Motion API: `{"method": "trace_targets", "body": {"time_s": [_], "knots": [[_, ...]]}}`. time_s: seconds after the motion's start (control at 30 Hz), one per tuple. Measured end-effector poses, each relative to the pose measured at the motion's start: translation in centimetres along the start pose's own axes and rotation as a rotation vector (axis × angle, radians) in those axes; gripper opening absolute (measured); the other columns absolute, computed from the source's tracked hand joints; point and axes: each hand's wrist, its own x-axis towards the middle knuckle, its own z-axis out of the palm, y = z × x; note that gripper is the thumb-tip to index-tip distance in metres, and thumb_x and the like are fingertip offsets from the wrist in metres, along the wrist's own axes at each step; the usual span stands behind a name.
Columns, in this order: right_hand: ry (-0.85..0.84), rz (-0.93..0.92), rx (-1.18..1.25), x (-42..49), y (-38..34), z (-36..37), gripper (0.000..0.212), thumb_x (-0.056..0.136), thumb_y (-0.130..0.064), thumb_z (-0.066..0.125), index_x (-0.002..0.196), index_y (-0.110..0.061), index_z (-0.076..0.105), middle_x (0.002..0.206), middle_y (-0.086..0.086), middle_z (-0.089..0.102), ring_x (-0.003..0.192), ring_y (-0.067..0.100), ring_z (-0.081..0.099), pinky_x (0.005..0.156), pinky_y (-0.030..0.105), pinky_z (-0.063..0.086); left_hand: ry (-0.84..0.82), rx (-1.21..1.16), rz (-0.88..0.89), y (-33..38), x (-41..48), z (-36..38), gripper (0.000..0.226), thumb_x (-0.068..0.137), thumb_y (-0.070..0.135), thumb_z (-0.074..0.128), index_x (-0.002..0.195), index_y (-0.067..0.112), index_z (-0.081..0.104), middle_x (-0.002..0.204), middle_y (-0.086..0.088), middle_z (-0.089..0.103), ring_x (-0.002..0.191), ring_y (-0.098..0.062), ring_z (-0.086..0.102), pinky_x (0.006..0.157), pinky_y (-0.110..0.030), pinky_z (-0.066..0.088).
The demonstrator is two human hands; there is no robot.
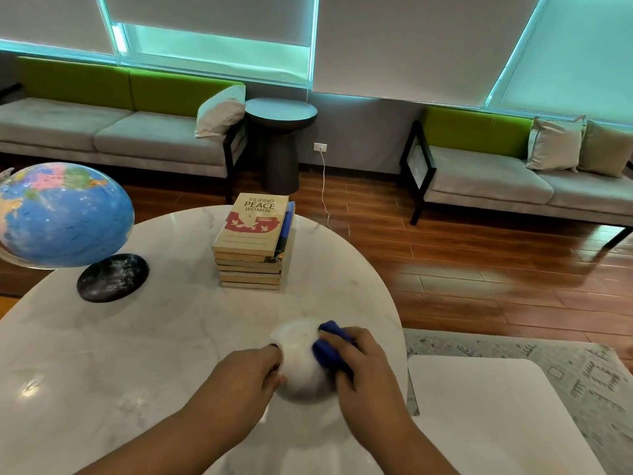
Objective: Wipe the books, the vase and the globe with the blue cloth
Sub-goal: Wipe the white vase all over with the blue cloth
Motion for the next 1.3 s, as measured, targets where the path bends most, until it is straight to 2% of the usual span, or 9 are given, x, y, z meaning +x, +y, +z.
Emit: {"method": "trace_targets", "body": {"time_s": [0.13,0.3,0.4,0.53,0.73,0.97,1.03,1.13,1.3], "knots": [[-0.119,-0.160,-0.138,-0.2,-2.1,0.2,0.058,0.085,-0.009,0.048,0.134,-0.039,0.050,0.136,-0.024,0.030,0.111,0.008,0.033,0.091,-0.002,0.017,-0.023,-0.005,0.044,0.1,0.3,-0.2,0.034,0.096,0.031,0.050,0.068,0.034,0.032,0.068,0.015,0.046,0.068,-0.008,0.049,0.062,-0.016,0.037],[0.008,0.058,-0.076,1.5,-0.2,-1.0,0.050,0.089,-0.007,0.051,0.129,-0.037,0.055,0.125,-0.023,0.040,0.118,0.008,0.040,0.106,0.018,0.033,-0.015,0.058,0.038,0.0,0.2,-0.3,0.023,0.098,0.037,0.046,0.078,0.029,0.039,0.075,0.012,0.048,0.071,-0.008,0.047,0.061,-0.018,0.036],[-0.043,-0.015,-0.160,1.4,-1.2,-1.2,0.047,0.093,-0.014,0.050,0.134,-0.037,0.051,0.131,-0.021,0.038,0.118,0.007,0.036,0.098,0.004,0.024,-0.040,0.099,0.046,0.3,0.3,-0.1,0.027,0.099,0.036,0.043,0.075,0.030,0.033,0.070,0.013,0.041,0.068,-0.009,0.043,0.059,-0.020,0.032],[-0.154,-0.158,-0.242,1.2,-3.5,-1.0,0.046,0.095,-0.018,0.044,0.135,-0.039,0.048,0.139,-0.021,0.029,0.116,0.012,0.032,0.097,0.011,0.023,-0.069,0.091,0.075,0.4,0.4,0.1,0.029,0.100,0.032,0.040,0.073,0.033,0.029,0.072,0.012,0.041,0.071,-0.009,0.045,0.061,-0.017,0.032],[-0.044,0.067,-0.133,2.6,-0.8,-1.1,0.048,0.092,-0.010,0.046,0.132,-0.035,0.052,0.132,-0.019,0.037,0.120,0.012,0.040,0.102,0.013,0.031,-0.043,0.102,0.060,-0.1,0.1,0.2,0.029,0.099,0.036,0.043,0.073,0.029,0.031,0.071,0.010,0.042,0.071,-0.011,0.044,0.058,-0.021,0.029],[-0.075,-0.247,-0.131,-1.1,-1.4,2.3,0.057,0.080,-0.020,0.039,0.130,-0.046,0.049,0.134,-0.025,0.033,0.109,0.010,0.038,0.099,0.011,0.028,-0.015,-0.114,0.054,-2.3,-0.3,0.2,0.041,0.093,0.027,0.059,0.062,0.030,0.033,0.066,0.025,0.053,0.063,0.002,0.049,0.056,-0.014,0.035],[0.022,-0.145,0.040,-1.4,0.7,3.1,0.059,0.081,-0.018,0.040,0.125,-0.057,0.046,0.132,-0.034,0.032,0.115,0.000,0.038,0.104,0.009,0.025,-0.029,-0.123,0.027,-3.1,-0.5,0.2,0.038,0.091,0.026,0.061,0.063,0.028,0.035,0.069,0.030,0.053,0.066,0.005,0.049,0.058,-0.014,0.036],[0.164,0.180,0.325,-1.0,4.2,3.2,0.070,0.088,0.000,0.054,0.107,-0.067,0.054,0.123,-0.032,0.043,0.118,-0.005,0.044,0.110,0.021,0.029,-0.012,-0.154,-0.010,-4.4,-0.6,0.6,0.034,0.090,0.027,0.063,0.066,0.023,0.040,0.065,0.008,0.053,0.060,-0.004,0.044,0.057,-0.018,0.034],[0.157,0.394,0.394,-0.8,4.7,3.0,0.054,0.091,-0.002,0.055,0.102,-0.055,0.052,0.116,-0.021,0.047,0.110,0.003,0.051,0.106,0.027,0.038,-0.034,-0.161,-0.009,-5.1,-0.8,0.9,0.028,0.090,0.030,0.062,0.069,0.022,0.045,0.068,0.004,0.057,0.062,-0.010,0.049,0.058,-0.021,0.036]]}}
